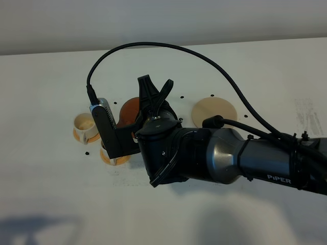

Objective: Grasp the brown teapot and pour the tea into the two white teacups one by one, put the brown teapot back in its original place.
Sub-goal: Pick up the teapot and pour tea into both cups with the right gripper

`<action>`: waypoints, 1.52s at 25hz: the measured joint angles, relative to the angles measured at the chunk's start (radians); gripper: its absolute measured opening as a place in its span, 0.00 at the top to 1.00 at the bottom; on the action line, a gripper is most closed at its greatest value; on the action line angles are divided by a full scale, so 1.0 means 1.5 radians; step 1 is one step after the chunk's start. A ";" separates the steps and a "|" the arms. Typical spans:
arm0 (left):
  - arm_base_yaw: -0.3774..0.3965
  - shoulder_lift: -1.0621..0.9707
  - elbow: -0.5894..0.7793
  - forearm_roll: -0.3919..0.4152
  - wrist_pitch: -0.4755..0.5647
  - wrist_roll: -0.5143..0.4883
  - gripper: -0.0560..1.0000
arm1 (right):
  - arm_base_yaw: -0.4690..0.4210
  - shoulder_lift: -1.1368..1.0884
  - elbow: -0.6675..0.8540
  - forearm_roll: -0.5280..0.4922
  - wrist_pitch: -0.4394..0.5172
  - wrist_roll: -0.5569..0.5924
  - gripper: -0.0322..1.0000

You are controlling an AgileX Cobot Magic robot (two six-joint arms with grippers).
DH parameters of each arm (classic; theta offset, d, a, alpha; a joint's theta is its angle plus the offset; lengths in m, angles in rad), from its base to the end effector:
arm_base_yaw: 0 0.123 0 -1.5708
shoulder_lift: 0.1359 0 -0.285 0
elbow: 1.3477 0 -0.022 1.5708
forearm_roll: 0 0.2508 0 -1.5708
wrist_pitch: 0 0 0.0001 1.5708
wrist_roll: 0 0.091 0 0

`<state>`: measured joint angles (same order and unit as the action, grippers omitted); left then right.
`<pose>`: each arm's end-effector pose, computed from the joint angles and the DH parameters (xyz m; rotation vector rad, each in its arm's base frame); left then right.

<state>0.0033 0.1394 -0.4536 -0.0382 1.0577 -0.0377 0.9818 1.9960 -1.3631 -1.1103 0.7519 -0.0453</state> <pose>0.0200 -0.0030 0.2632 -0.0483 2.2266 -0.0662 0.2796 0.3181 0.1948 -1.8777 1.5223 -0.8354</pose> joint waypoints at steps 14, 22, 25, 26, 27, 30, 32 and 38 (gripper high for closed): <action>0.000 0.000 0.000 0.000 0.000 0.000 0.41 | 0.000 0.000 0.000 -0.001 0.000 0.000 0.86; 0.000 0.000 0.000 0.000 0.000 0.000 0.41 | 0.000 0.000 0.000 -0.001 0.000 -0.001 0.86; 0.000 0.000 0.000 0.000 0.000 0.000 0.41 | 0.000 0.000 0.000 0.000 0.000 -0.001 0.86; 0.000 0.000 0.000 0.000 0.000 0.000 0.41 | 0.000 0.000 0.000 0.003 0.000 -0.001 0.86; 0.000 0.000 0.000 0.000 0.000 0.000 0.41 | 0.000 0.000 0.000 0.007 -0.001 -0.001 0.86; 0.000 0.000 0.000 0.000 0.000 0.000 0.41 | 0.000 0.001 0.000 0.034 -0.006 -0.001 0.86; 0.000 0.000 0.000 0.000 0.000 0.000 0.41 | 0.000 0.004 0.000 0.052 -0.008 0.002 0.86; 0.000 0.000 0.000 0.000 0.000 0.000 0.41 | 0.000 0.014 -0.001 0.106 -0.026 0.030 0.86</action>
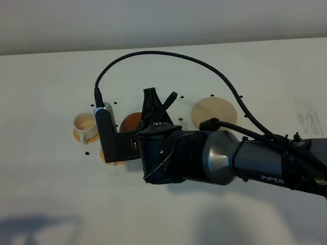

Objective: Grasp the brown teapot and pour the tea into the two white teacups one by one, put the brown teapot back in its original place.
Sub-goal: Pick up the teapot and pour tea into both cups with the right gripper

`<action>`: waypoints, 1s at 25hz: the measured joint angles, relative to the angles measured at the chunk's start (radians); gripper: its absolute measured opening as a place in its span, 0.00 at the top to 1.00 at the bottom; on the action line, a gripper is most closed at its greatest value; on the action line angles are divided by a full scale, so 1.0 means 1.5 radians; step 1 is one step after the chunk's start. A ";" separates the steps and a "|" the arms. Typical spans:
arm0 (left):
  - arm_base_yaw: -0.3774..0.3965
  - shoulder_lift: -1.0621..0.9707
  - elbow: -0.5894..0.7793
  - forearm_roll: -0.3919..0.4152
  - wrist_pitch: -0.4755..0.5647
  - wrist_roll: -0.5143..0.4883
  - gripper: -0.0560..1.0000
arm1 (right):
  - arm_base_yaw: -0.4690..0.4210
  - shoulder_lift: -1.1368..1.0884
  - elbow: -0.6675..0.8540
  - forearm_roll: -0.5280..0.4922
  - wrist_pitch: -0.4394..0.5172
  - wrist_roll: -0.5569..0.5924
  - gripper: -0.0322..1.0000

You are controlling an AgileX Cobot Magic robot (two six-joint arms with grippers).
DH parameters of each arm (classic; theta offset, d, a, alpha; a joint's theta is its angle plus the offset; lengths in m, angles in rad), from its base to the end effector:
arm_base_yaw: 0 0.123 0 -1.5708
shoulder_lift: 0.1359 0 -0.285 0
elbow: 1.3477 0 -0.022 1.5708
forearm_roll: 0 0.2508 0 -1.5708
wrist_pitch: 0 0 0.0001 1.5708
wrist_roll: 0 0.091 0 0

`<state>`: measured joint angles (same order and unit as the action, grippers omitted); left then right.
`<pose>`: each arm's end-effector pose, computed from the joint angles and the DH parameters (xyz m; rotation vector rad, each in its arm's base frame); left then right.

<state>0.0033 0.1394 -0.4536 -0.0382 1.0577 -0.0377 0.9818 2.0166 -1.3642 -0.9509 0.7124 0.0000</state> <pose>0.0200 -0.0030 0.2632 -0.0483 2.2266 -0.0662 0.2735 0.3221 0.1793 -1.8207 1.7037 -0.6561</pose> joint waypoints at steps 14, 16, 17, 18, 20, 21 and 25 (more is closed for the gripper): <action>0.000 0.000 0.000 0.000 0.000 0.000 0.41 | -0.021 -0.036 -0.081 0.245 0.062 0.029 0.86; 0.000 0.000 0.000 0.000 0.000 0.000 0.41 | -0.038 -0.036 -0.082 0.288 0.067 0.032 0.86; 0.000 0.000 0.000 0.000 0.000 0.000 0.41 | -0.048 -0.036 -0.082 0.307 0.068 0.037 0.86; 0.000 0.000 0.000 0.000 0.000 0.000 0.41 | -0.056 -0.036 -0.082 0.321 0.068 0.041 0.86; 0.000 0.000 0.000 0.000 0.000 0.000 0.41 | -0.074 -0.036 -0.082 0.348 0.061 0.051 0.86; 0.000 0.000 0.000 0.000 0.000 0.000 0.41 | -0.084 -0.036 -0.082 0.361 0.055 0.059 0.86; 0.000 0.000 0.000 0.000 0.000 0.000 0.41 | -0.116 -0.036 -0.082 0.404 0.036 0.069 0.86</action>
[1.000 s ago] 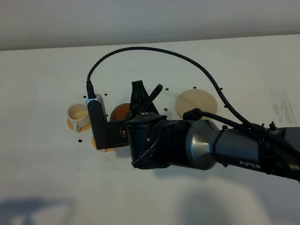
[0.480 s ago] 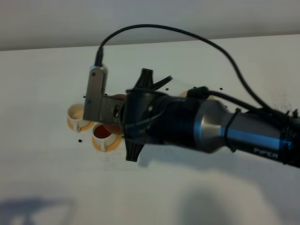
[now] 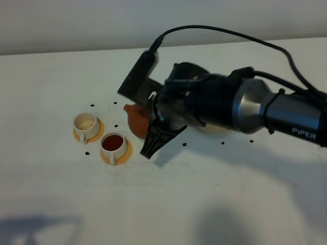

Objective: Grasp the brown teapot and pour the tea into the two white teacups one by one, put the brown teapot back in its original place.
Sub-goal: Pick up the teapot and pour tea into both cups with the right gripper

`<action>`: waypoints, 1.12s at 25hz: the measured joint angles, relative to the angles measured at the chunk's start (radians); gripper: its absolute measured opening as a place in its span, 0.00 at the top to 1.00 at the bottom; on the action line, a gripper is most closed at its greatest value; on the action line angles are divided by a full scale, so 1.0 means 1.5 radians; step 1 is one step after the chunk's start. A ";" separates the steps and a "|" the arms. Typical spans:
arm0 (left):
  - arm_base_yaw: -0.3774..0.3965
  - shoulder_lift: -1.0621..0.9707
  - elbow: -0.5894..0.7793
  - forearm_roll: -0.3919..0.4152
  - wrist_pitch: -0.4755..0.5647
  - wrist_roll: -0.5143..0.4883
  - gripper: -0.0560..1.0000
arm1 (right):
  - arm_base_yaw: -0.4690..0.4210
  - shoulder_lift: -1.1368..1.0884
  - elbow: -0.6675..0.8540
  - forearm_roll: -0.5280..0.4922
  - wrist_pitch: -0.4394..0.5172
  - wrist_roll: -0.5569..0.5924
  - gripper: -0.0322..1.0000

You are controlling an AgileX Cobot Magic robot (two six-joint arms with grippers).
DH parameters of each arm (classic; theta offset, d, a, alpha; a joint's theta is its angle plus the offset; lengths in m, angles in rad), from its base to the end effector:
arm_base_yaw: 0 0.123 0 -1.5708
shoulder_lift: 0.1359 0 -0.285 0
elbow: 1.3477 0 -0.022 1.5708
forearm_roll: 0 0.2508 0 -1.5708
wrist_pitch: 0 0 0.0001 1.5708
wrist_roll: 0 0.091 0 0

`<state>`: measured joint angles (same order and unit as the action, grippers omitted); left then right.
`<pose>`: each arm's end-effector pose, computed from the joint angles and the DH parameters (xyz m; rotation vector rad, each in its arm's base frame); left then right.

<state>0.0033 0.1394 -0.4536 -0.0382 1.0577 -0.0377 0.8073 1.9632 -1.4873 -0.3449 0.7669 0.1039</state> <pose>0.0200 -0.0030 0.2632 -0.0483 2.2266 -0.0662 0.3073 0.2902 0.2146 -1.1536 2.3800 -0.1042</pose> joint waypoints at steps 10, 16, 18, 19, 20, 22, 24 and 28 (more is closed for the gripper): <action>0.000 0.000 0.000 0.000 0.000 0.000 0.41 | -0.038 0.039 -0.001 0.067 -0.040 0.008 0.86; 0.000 0.000 0.000 0.000 0.000 0.000 0.41 | -0.040 0.076 -0.001 0.079 -0.077 0.010 0.86; 0.000 0.000 0.000 0.000 0.000 0.000 0.41 | -0.040 0.090 -0.001 0.080 -0.082 0.013 0.86; 0.000 0.000 0.000 0.000 0.000 0.000 0.41 | -0.040 0.094 -0.001 0.080 -0.082 0.013 0.86; 0.000 0.000 0.000 0.000 0.000 0.000 0.41 | -0.040 0.094 -0.001 0.080 -0.085 0.014 0.86; 0.000 0.000 0.000 0.000 0.000 0.000 0.41 | -0.040 0.094 -0.002 0.080 -0.089 0.014 0.86; 0.000 0.000 0.000 0.000 0.000 0.000 0.41 | -0.040 0.094 -0.003 0.078 -0.089 0.014 0.86; 0.000 0.000 0.000 0.000 0.000 0.000 0.41 | -0.040 0.094 -0.031 0.048 -0.057 0.015 0.86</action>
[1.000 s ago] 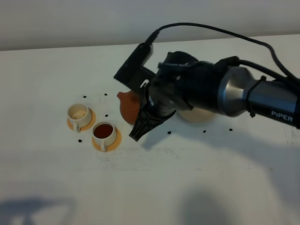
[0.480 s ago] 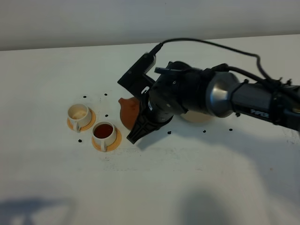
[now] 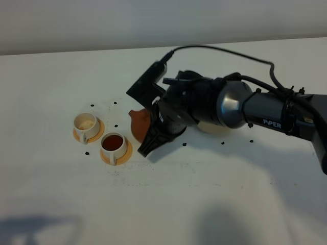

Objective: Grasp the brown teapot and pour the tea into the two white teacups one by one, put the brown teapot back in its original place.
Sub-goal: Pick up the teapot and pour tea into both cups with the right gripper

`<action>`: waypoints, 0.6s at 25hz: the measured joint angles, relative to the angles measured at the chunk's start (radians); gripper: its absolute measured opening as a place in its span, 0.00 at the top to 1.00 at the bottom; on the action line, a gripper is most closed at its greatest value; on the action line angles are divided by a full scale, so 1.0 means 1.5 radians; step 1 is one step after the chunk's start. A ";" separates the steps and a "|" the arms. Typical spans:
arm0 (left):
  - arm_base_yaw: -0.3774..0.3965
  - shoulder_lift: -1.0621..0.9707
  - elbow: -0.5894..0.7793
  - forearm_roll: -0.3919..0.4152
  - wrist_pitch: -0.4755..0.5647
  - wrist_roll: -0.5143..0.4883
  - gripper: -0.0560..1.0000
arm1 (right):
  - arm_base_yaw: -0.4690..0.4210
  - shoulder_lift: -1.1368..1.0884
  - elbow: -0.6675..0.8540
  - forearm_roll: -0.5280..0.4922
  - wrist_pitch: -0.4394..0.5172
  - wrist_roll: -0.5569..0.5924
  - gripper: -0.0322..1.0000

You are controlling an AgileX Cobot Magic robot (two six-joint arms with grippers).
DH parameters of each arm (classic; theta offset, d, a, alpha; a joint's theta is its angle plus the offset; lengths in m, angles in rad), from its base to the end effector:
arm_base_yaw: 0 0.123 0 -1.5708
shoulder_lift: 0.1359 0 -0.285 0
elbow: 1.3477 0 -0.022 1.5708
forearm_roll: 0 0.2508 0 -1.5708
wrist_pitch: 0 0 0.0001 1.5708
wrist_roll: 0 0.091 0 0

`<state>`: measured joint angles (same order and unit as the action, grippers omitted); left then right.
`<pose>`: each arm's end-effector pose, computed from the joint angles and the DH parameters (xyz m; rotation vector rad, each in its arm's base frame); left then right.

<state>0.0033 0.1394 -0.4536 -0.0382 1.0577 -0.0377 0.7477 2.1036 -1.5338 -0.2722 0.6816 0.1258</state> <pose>0.0200 -0.0030 0.2632 -0.0483 2.2266 -0.0662 0.3375 0.2919 0.1680 -1.0443 2.4749 -0.0290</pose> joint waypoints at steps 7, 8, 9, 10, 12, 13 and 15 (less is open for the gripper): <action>0.000 0.000 0.000 0.000 0.000 0.000 0.41 | 0.001 -0.001 -0.075 -0.073 0.025 -0.029 0.86; 0.000 0.000 0.000 0.000 0.000 0.000 0.41 | 0.001 -0.001 -0.082 -0.080 0.025 -0.034 0.86; 0.000 0.000 0.000 0.000 0.000 0.000 0.41 | 0.001 -0.001 -0.087 -0.092 0.025 -0.038 0.86; 0.000 0.000 0.000 0.000 0.000 0.000 0.41 | 0.002 -0.001 -0.092 -0.105 0.024 -0.040 0.86; 0.000 0.000 0.000 0.000 0.000 0.000 0.41 | 0.005 -0.001 -0.100 -0.130 0.024 -0.043 0.86; 0.000 0.000 0.000 0.000 0.000 0.000 0.41 | 0.007 -0.001 -0.100 -0.143 0.022 -0.043 0.86; 0.000 0.000 0.000 0.000 0.000 0.000 0.41 | 0.008 -0.001 -0.100 -0.158 0.016 -0.044 0.86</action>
<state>0.0033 0.1394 -0.4536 -0.0382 1.0577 -0.0377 0.7602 2.1015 -1.6838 -0.5095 0.7056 0.0598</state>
